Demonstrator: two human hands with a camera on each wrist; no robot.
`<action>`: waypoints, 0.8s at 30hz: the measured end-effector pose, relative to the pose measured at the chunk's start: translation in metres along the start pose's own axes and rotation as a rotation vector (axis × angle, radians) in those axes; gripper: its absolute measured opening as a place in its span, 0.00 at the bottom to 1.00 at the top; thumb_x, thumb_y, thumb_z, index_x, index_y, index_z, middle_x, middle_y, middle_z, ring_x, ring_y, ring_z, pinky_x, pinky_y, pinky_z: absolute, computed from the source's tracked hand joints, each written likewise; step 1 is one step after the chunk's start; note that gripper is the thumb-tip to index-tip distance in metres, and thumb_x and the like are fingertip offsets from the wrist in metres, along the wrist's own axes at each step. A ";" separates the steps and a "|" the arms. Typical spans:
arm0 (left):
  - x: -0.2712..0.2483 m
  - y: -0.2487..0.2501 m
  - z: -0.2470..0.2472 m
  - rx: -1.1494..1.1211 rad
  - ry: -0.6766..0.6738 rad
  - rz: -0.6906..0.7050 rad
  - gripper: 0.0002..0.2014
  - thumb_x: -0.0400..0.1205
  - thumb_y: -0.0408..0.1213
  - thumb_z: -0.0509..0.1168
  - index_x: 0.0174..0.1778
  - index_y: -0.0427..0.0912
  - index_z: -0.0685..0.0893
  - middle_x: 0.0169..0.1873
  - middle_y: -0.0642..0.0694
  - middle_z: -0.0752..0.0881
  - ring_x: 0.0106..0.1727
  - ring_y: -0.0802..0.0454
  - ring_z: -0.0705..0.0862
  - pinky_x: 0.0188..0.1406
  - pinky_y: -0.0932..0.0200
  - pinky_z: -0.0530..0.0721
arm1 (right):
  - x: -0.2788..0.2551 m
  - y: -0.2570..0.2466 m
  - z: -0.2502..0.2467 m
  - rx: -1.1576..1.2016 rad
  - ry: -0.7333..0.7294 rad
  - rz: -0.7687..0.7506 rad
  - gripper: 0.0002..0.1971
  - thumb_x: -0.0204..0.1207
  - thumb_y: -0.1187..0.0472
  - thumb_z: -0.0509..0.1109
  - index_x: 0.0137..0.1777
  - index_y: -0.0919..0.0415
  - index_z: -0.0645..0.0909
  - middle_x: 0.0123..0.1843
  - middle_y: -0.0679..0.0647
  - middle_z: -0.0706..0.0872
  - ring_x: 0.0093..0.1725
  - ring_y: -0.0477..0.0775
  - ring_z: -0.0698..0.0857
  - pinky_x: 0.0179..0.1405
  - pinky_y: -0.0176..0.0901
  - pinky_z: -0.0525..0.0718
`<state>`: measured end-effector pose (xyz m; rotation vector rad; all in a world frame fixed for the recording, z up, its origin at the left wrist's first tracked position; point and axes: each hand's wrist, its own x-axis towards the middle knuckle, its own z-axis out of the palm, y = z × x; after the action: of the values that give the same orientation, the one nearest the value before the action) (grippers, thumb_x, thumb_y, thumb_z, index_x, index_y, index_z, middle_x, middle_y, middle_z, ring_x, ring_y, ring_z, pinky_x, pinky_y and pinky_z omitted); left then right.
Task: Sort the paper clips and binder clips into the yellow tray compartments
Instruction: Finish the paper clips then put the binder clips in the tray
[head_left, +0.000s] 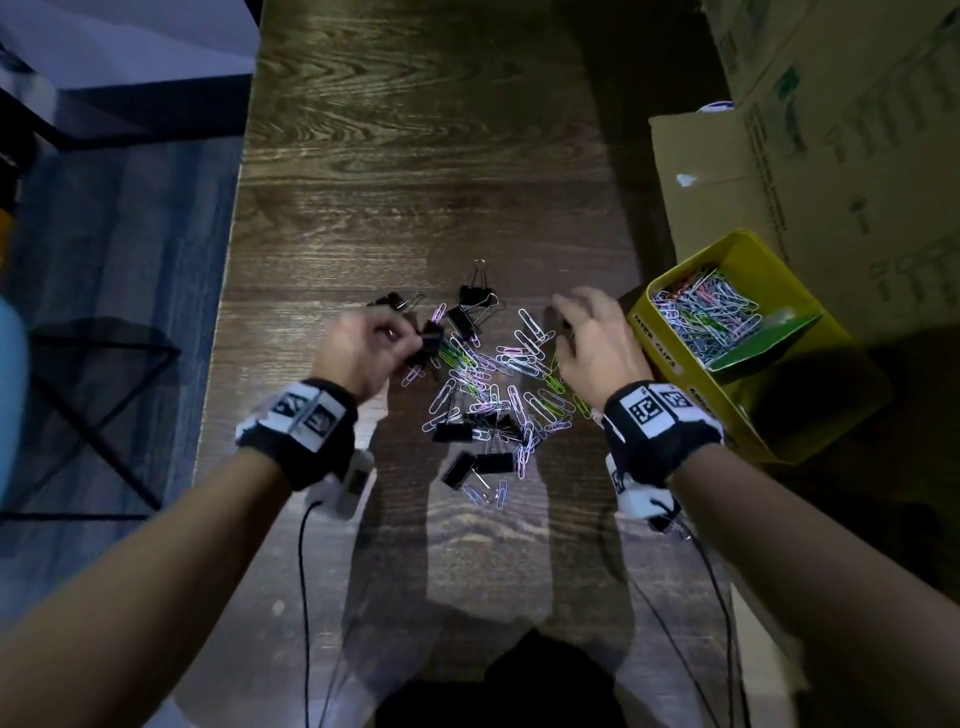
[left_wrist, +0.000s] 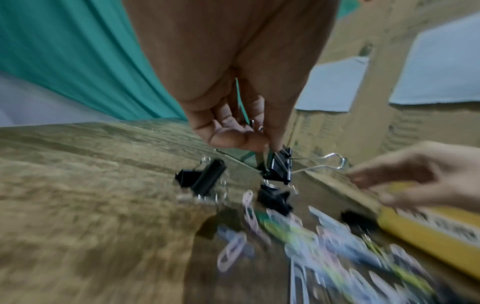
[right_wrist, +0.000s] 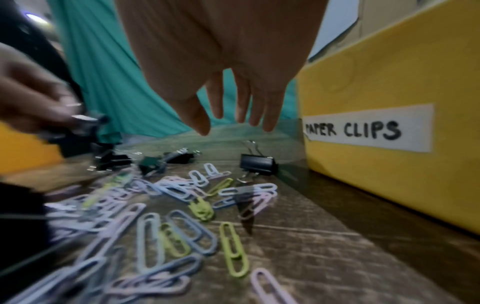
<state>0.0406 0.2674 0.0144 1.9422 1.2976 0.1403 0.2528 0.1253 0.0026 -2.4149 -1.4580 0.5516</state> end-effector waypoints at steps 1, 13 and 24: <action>0.006 0.004 -0.008 -0.052 0.030 -0.018 0.04 0.74 0.37 0.73 0.40 0.43 0.85 0.29 0.46 0.83 0.28 0.54 0.78 0.24 0.73 0.74 | -0.007 -0.004 0.001 0.044 0.009 -0.092 0.24 0.78 0.64 0.65 0.75 0.59 0.72 0.73 0.61 0.72 0.72 0.59 0.72 0.72 0.52 0.74; 0.081 0.011 -0.003 0.395 0.011 0.076 0.08 0.77 0.37 0.67 0.51 0.43 0.85 0.50 0.38 0.86 0.52 0.39 0.84 0.52 0.48 0.83 | -0.047 -0.050 0.036 -0.233 -0.384 -0.265 0.17 0.82 0.52 0.62 0.67 0.58 0.75 0.69 0.55 0.72 0.70 0.57 0.68 0.52 0.54 0.82; -0.052 -0.022 0.043 0.362 -0.186 0.350 0.12 0.76 0.45 0.69 0.54 0.48 0.85 0.56 0.44 0.83 0.50 0.43 0.85 0.47 0.46 0.85 | -0.054 -0.035 0.020 0.092 -0.280 -0.137 0.16 0.80 0.58 0.66 0.66 0.61 0.80 0.63 0.56 0.81 0.58 0.60 0.83 0.56 0.48 0.81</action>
<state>0.0205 0.2046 -0.0135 2.4169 0.8977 -0.1102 0.1934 0.0942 0.0096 -2.2156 -1.6515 0.9326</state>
